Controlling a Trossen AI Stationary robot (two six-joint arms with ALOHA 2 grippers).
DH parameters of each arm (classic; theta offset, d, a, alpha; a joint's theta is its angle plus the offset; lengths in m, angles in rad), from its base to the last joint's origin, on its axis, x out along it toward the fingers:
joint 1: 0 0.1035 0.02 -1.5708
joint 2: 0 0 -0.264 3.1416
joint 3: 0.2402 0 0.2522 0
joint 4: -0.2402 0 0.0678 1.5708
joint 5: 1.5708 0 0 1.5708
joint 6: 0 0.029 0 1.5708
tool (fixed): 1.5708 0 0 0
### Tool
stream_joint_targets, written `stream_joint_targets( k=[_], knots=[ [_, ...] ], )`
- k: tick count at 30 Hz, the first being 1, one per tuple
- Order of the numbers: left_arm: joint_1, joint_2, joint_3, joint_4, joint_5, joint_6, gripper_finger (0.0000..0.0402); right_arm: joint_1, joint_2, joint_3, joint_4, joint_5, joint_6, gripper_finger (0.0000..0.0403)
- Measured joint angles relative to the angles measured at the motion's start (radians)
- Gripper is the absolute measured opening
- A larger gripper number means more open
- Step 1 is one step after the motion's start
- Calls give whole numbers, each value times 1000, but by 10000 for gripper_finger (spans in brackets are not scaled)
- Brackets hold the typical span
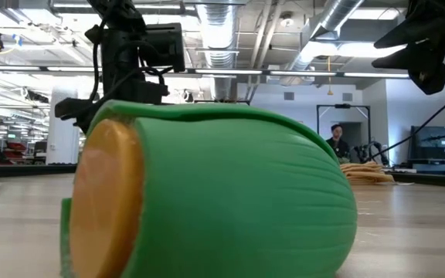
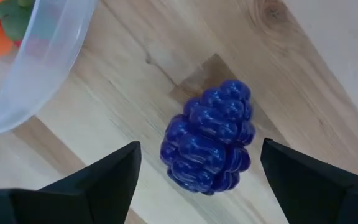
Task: Pick and placing Produce into tupperware
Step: Put the purple grapes into the transparent bin
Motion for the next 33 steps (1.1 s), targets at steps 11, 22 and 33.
stream_joint_targets(
  k=[11, 22, 33],
  knots=[
    [0, 40, -1, 16, 31, -33, 320, 0, 0, 0, 4, 0, 0, 169],
    [0, 79, 1, 1, 29, -95, 308, 0, 0, 0, 6, -4, 16, 169],
    [0, 79, 1, -5, 24, -152, 229, 0, 0, 0, 6, -4, 17, 169]
  ],
)
